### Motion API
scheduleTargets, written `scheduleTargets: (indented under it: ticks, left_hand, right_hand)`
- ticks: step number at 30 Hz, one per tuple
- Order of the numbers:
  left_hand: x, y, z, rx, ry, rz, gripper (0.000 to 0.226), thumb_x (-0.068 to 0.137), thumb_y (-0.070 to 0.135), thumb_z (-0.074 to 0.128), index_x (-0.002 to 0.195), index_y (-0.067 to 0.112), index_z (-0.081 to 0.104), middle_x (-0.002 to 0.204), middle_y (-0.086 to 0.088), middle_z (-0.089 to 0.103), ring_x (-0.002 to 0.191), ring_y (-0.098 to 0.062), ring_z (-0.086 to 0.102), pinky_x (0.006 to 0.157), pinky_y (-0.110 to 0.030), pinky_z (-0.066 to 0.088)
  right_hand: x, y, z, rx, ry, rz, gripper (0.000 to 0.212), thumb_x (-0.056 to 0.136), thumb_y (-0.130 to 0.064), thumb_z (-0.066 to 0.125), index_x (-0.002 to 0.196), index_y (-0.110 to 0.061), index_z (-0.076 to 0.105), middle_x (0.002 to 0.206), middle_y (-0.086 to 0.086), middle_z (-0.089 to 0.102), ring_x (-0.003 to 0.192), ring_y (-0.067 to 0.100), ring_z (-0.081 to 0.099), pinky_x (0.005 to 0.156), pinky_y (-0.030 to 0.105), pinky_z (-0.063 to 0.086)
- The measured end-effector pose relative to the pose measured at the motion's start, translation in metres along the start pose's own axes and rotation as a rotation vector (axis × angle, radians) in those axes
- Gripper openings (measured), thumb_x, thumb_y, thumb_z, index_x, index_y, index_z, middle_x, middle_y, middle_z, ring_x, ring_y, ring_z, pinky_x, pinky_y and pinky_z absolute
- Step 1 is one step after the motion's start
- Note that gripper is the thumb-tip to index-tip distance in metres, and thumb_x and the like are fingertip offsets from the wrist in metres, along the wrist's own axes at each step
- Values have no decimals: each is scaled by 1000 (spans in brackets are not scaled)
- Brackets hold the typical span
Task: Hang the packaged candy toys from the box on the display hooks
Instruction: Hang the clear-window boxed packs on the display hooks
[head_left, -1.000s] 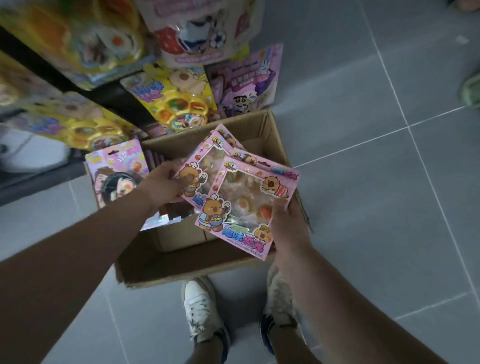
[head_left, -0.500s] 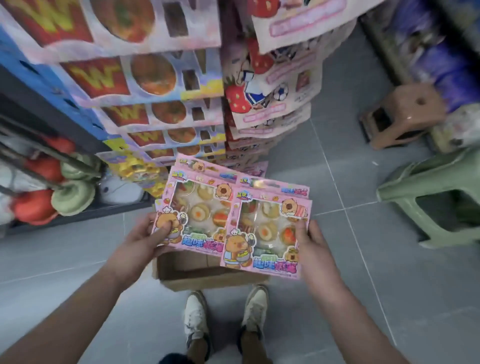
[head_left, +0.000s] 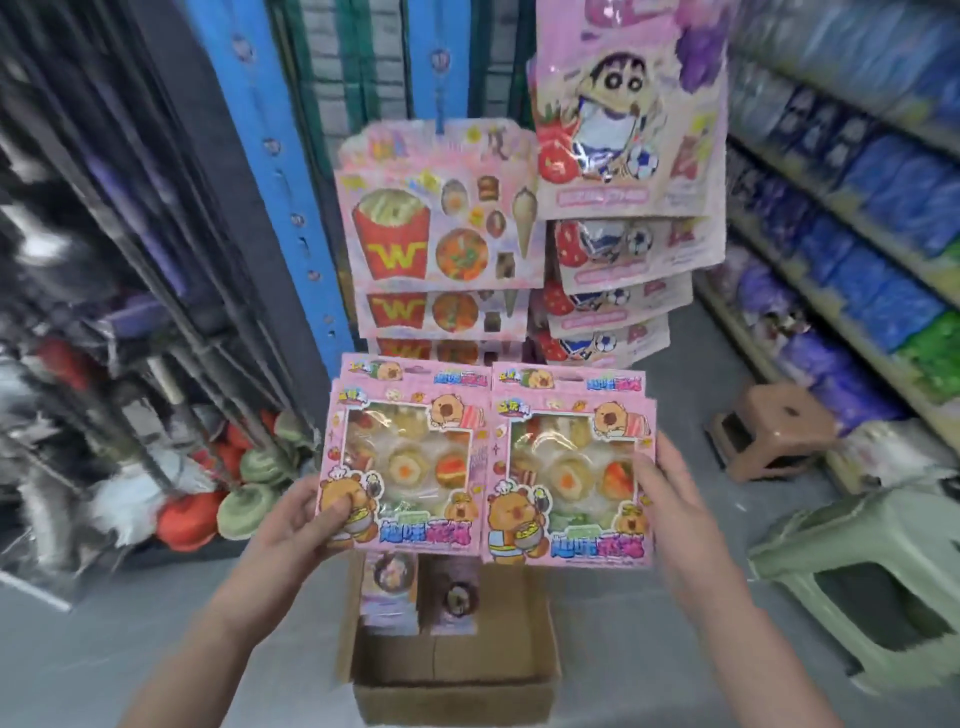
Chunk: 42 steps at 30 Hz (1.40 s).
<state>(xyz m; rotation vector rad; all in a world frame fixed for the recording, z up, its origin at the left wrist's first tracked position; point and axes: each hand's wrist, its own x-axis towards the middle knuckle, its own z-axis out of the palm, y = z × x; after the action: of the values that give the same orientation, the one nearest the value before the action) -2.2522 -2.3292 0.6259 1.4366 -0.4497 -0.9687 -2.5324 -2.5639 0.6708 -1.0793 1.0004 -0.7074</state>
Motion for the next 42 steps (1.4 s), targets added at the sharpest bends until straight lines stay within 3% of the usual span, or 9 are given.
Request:
scheduleTargets:
  ticks: [4,9,12,16,24,30,36,39,42]
  left_hand:
    - [-5,36,-15,-54,13,99,83,61,58,93,131,24,65,133,-11,71,122,-36,67,108,-52,45]
    - [-6,93,-22,-32,-3,236,86,51,54,98,123,18,68,123,-13,75,104,-27,76,80,-30,63]
    - [-9,127,-29,-18,-7,295,94,45,60,97,124,19,66,122,-12,75,102,-32,76,74,-34,63]
    - [-5,162,-44,-5,-11,362,92,46,62,96,123,21,67,123,-12,75,106,-35,75,100,-53,50]
    - [14,200,-52,19,-11,464,108,45,69,93,129,11,59,120,-11,77,106,-29,76,79,-27,63]
    - [19,217,-56,-13,11,491,110,38,67,95,125,9,61,115,-12,78,96,-23,78,75,-24,63]
    - [18,231,-52,-30,67,474,41,89,22,65,126,6,59,116,-16,77,88,-20,79,67,-22,62]
    - [22,228,-52,-11,93,498,67,72,39,85,126,7,60,115,-14,77,90,-21,79,71,-23,63]
    - [24,222,-51,1,109,502,93,49,54,97,123,10,61,117,-13,77,93,-22,79,72,-24,63]
  right_hand:
    - [-10,-46,25,44,-68,-104,31,105,-22,50,124,-43,64,117,1,76,100,26,75,90,53,58]
    - [-17,-87,53,11,-105,-266,33,100,-19,59,129,-34,61,119,3,75,103,27,74,92,52,57]
    - [-17,-107,68,2,-116,-327,32,100,-23,61,130,-34,59,122,-1,73,105,27,74,96,56,55]
    - [-13,-125,89,-24,-120,-398,36,99,-32,63,132,-44,57,129,-6,70,115,24,70,102,58,50]
    - [-3,-159,124,-41,-100,-516,66,80,-61,74,140,-50,50,141,-15,60,131,15,58,109,55,44]
    - [28,-191,146,-64,-105,-565,39,99,-37,63,136,-43,54,128,-15,68,114,2,66,98,37,52]
    - [56,-215,169,-95,-137,-562,43,102,-33,59,143,-41,46,134,-10,61,123,7,59,105,36,46]
    - [71,-220,177,-116,-160,-565,31,101,-37,59,125,-55,52,127,-12,68,117,7,65,103,41,50]
    - [79,-224,184,-89,-168,-565,27,104,-29,56,129,-40,55,118,-11,72,102,4,71,91,35,56]
